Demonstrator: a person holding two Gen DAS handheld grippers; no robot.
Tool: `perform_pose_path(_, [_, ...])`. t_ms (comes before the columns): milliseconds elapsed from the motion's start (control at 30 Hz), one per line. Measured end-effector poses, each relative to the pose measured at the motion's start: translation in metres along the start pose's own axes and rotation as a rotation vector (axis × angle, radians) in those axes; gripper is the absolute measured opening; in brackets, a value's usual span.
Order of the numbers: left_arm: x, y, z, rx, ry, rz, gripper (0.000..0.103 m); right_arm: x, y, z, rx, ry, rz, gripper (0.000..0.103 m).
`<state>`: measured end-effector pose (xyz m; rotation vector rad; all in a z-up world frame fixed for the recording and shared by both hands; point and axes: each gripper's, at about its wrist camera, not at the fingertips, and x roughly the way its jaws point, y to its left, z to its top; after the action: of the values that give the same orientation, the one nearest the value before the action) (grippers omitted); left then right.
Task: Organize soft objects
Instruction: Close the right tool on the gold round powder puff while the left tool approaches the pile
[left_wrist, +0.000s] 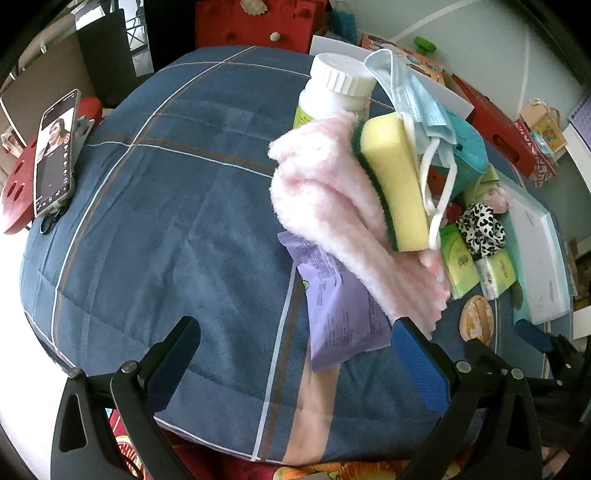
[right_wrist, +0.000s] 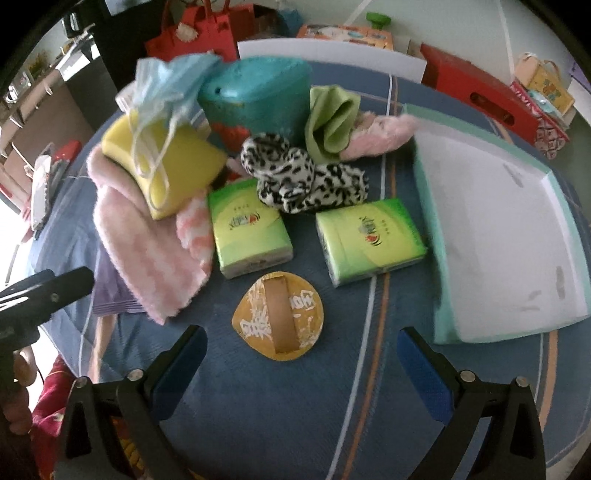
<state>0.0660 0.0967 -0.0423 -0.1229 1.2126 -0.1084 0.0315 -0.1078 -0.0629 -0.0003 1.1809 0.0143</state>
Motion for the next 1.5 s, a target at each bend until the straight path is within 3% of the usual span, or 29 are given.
perform_pose_path(467, [0.028, -0.012, 0.024, 0.011, 0.005, -0.026, 0.103, 0.064, 0.005, 0.023, -0.012, 0.061, -0.053, 0.103])
perform_pose_path(1200, [0.025, 0.008, 0.010, -0.006, 0.014, -0.042, 0.103, 0.060, 0.000, 0.014, 0.028, 0.010, -0.044, 0.103])
perform_pose_path(1433, [0.031, 0.006, 0.011, -0.001, 0.020, -0.027, 0.103, 0.051, 0.007, 0.004, 0.005, -0.021, -0.046, 0.089])
perform_pose_path(1500, [0.032, 0.006, 0.010, -0.002, 0.022, -0.023, 0.103, 0.048, 0.008, 0.004, -0.001, -0.030, -0.041, 0.080])
